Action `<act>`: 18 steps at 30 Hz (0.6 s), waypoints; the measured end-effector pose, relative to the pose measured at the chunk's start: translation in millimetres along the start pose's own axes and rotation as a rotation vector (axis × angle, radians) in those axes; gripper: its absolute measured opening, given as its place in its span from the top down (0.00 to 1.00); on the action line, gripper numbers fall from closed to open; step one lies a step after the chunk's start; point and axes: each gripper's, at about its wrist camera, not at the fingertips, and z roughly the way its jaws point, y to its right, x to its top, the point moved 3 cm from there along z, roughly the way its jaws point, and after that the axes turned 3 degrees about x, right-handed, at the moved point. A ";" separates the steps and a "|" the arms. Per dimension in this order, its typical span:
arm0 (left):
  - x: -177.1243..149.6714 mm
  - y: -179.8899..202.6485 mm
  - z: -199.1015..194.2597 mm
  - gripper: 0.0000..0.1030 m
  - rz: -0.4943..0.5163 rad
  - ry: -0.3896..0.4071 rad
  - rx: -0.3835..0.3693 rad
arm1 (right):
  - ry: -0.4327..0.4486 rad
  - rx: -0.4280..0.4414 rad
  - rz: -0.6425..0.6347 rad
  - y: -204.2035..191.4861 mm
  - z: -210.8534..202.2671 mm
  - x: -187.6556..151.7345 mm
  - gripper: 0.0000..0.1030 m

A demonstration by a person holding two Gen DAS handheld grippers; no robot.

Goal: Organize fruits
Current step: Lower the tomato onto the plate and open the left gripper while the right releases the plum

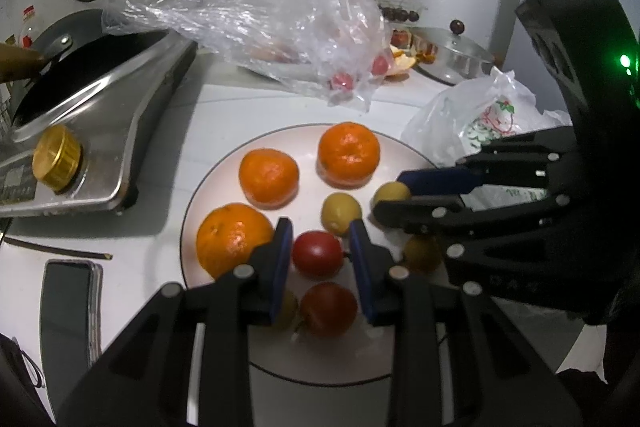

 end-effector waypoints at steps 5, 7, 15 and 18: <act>-0.5 -0.4 -1.3 0.70 0.005 -0.003 0.010 | -0.003 -0.008 0.001 -0.6 -0.1 -0.5 0.71; -0.3 -0.1 -2.2 0.69 0.008 -0.002 0.014 | 0.001 -0.014 0.004 -0.1 -1.8 -0.6 0.63; 0.8 -0.7 -7.2 0.69 0.008 0.004 0.037 | 0.018 -0.022 0.008 0.5 -12.4 -2.0 0.63; 1.3 0.6 -9.6 0.69 0.017 0.009 0.052 | 0.025 -0.026 0.010 0.7 -16.8 -2.2 0.63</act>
